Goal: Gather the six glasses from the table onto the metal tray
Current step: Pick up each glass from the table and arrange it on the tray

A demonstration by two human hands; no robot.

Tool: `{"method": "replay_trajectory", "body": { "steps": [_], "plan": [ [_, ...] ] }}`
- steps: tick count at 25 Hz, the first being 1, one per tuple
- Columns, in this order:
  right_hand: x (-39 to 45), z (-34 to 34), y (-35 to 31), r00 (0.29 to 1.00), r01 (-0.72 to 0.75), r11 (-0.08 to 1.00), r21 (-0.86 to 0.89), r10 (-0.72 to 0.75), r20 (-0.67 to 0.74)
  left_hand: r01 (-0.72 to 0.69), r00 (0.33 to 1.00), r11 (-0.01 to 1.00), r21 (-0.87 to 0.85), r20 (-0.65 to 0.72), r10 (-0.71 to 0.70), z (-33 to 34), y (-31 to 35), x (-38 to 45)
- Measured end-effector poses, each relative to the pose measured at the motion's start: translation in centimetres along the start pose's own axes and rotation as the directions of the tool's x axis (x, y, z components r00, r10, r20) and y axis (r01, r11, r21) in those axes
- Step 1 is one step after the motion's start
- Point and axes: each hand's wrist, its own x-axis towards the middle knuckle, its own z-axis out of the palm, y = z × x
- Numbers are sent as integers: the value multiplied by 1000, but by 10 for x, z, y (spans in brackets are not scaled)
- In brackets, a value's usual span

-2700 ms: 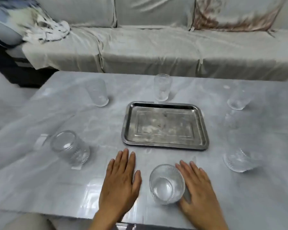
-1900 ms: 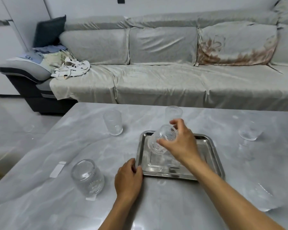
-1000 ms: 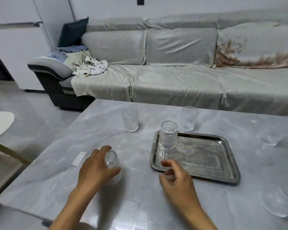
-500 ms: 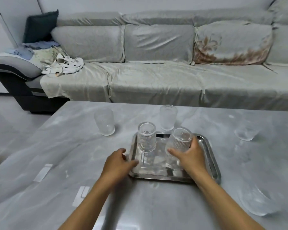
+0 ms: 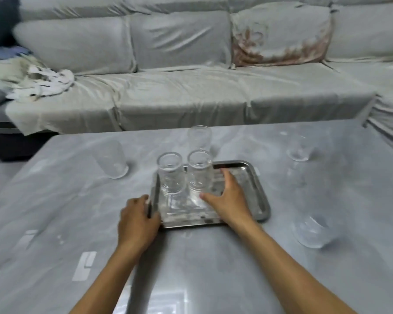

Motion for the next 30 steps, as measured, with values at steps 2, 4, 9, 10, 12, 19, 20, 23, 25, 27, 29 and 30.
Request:
{"method": "replay_trajectory", "body": {
  "steps": [2, 4, 9, 10, 12, 19, 20, 23, 25, 27, 29, 30],
  "plan": [
    [-49, -28, 6, 979, 159, 985, -70, -167, -118, -119, 979, 992, 34, -160, 123, 9, 11, -24],
    [-89, -73, 23, 908, 173, 937, -303, -271, -318, -268, 953, 963, -37, -157, 259, 25, 39, -52],
    [-117, -145, 76, 910, -242, 923, -299, 110, -399, -261, 964, 939, -225, -18, 264, 42, 97, -88],
    [-113, -144, 81, 904, -264, 960, -89, 214, -370, -262, 963, 933, -247, -9, 268, 41, 100, -91],
    [-107, -138, 82, 866, -286, 945, 156, 325, -381, -262, 959, 911, -318, 24, 284, 39, 106, -94],
    [-66, -135, 43, 951, -160, 983, 89, 178, -251, -242, 956, 836, -492, 28, 293, 28, 130, -63],
    [-54, -135, 32, 962, -145, 989, -5, 140, -236, -274, 956, 858, -434, -29, 291, 23, 128, -51],
    [-8, -128, 4, 981, -71, 983, -171, 38, -188, -334, 939, 911, -242, -168, 300, 9, 117, -14],
    [21, -114, -4, 991, -28, 977, -213, -1, -134, -370, 916, 926, -79, -196, 350, 3, 107, 6],
    [46, -99, -7, 993, 24, 948, -316, -60, -103, -435, 875, 889, 140, -169, 455, 2, 97, 20],
    [63, -88, -10, 986, 81, 910, -407, -131, -99, -501, 832, 806, 316, -82, 549, 5, 90, 32],
    [70, -83, -10, 982, 115, 898, -425, -166, -86, -529, 814, 762, 374, -29, 580, 7, 88, 37]
  ]
}}
